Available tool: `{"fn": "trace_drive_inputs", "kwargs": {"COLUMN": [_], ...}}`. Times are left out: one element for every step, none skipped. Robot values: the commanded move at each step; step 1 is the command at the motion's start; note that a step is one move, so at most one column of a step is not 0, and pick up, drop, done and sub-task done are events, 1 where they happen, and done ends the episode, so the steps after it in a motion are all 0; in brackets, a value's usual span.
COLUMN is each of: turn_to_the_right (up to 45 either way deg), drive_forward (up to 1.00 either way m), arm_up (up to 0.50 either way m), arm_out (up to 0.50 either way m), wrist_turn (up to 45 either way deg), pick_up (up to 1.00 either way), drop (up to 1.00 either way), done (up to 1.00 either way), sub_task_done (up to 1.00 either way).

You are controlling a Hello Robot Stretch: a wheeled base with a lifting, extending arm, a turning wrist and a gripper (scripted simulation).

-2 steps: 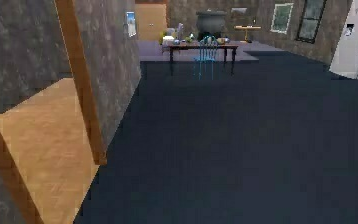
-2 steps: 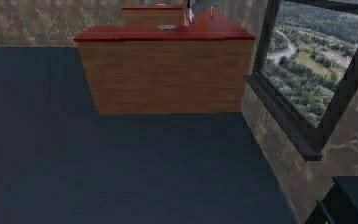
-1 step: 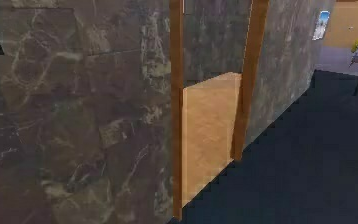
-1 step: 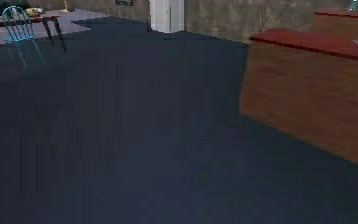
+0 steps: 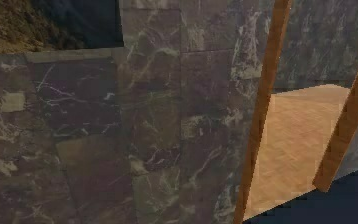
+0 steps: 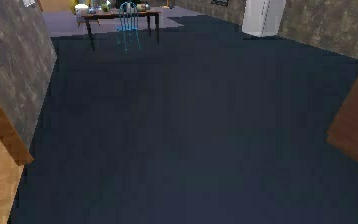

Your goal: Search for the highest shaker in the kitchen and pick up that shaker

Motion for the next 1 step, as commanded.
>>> {"fn": "trace_drive_inputs", "kwargs": {"turn_to_the_right": [0.0], "drive_forward": [0.10], "arm_up": [0.00], "arm_out": [0.00], "wrist_turn": [0.0], "pick_up": [0.00], "drop": [0.00], "done": [0.00], "sub_task_done": [0.00]}}
